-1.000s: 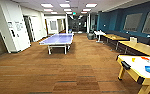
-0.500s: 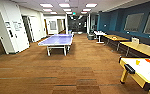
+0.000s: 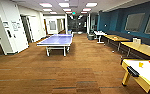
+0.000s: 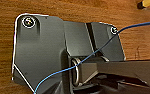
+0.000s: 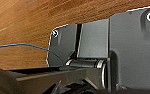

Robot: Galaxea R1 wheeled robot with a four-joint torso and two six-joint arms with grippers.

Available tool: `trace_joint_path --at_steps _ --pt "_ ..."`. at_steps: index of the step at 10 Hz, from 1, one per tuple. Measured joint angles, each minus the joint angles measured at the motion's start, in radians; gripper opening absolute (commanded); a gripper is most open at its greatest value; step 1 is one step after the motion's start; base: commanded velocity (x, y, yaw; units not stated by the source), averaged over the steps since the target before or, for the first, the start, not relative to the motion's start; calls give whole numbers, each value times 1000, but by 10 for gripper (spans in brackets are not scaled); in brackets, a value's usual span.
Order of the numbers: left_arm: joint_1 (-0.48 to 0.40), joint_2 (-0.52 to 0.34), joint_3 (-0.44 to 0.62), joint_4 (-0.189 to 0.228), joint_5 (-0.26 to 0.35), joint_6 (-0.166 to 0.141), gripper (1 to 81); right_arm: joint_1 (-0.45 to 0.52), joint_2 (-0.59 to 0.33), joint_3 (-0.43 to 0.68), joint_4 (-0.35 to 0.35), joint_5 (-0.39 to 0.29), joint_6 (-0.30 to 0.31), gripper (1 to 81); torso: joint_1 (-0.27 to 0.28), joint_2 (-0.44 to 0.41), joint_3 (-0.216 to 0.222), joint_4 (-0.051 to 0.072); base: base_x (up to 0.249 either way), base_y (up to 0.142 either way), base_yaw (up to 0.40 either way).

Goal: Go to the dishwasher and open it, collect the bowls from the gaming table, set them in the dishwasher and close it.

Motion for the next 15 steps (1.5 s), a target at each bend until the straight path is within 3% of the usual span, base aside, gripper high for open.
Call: trace_joint_path --at_steps 9,15 --pt "1 0 0 0 0 0 811 0 6 -7 0 0 0 811 -1 0 0 0 10 0 0" --pt "5 1 0 1 1 0 811 2 6 -9 0 0 0 811 -1 0 0 0 0 0 -218"
